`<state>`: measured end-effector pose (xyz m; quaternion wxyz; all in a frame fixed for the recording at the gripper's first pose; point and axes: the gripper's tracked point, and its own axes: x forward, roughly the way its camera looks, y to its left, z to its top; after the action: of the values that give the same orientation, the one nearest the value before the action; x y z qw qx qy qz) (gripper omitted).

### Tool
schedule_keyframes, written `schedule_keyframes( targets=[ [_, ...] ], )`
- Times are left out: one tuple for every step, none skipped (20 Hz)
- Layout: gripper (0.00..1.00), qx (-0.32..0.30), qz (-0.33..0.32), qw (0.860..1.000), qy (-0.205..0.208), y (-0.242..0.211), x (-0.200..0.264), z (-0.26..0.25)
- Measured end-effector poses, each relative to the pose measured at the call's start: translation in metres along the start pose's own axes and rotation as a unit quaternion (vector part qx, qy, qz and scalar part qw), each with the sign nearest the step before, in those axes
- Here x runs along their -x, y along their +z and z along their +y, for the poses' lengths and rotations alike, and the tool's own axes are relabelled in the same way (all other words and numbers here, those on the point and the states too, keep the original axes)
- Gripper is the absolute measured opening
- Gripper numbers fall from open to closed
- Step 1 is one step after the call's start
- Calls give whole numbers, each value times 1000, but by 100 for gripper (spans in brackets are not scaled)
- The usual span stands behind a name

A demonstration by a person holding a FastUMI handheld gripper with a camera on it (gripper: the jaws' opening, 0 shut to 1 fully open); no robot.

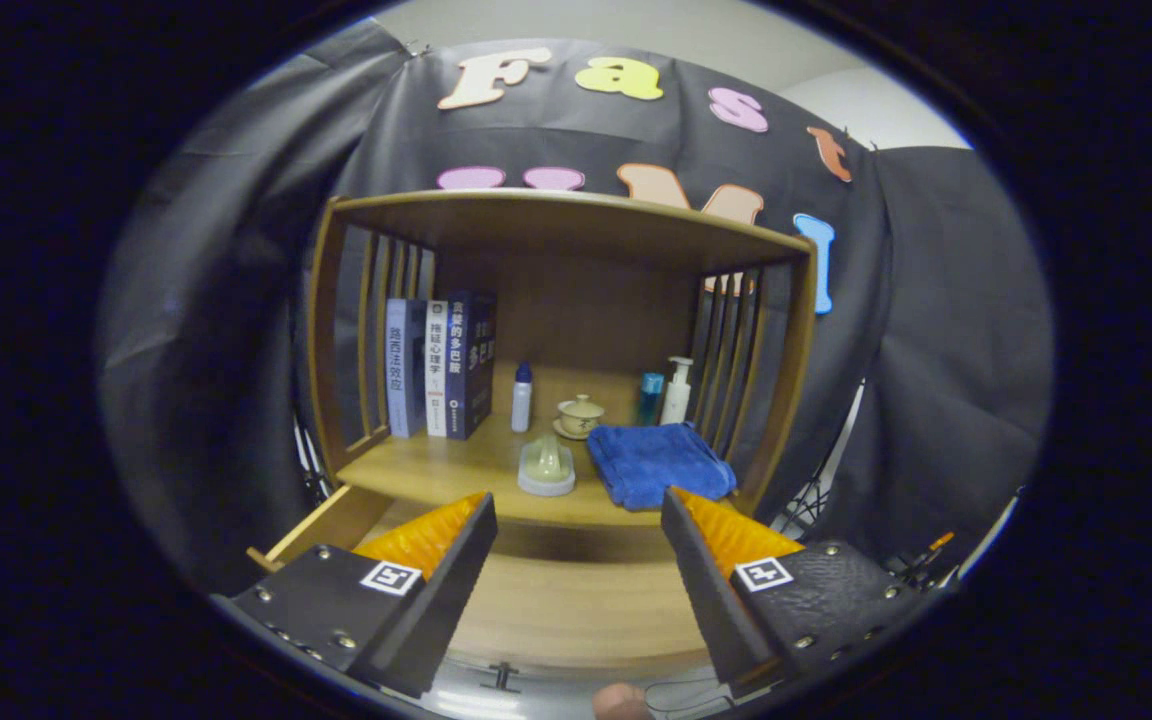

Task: Pull open the drawer, take out the items inside it, and place them on the countertop above the cabinet.

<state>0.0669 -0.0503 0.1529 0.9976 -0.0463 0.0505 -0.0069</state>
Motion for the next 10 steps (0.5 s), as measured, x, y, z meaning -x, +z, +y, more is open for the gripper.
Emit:
schedule_keyframes(
  targets=[
    [98, -5, -5, 1000, -4, -1, 15, -6],
    [98, -13, -10, 1000, -6, -3, 29, -9],
    [98, -20, -19, 1000, -2, -4, 41, -10],
    [98, -22, -25, 999, 2, -7, 53, -10],
    [98, -21, -30, 999, 1, -10, 63, -14],
    [98, -17, -35, 999, -2, -15, 70, -17],
    [98, -12, -37, 999, 3, -21, 78, -15],
    [98, -8, -39, 999, 7, -29, 84, -12],
    [98, -8, -38, 999, 9, -39, 88, -10],
    [98, -14, -37, 999, 14, -52, 91, -6]
  ],
)
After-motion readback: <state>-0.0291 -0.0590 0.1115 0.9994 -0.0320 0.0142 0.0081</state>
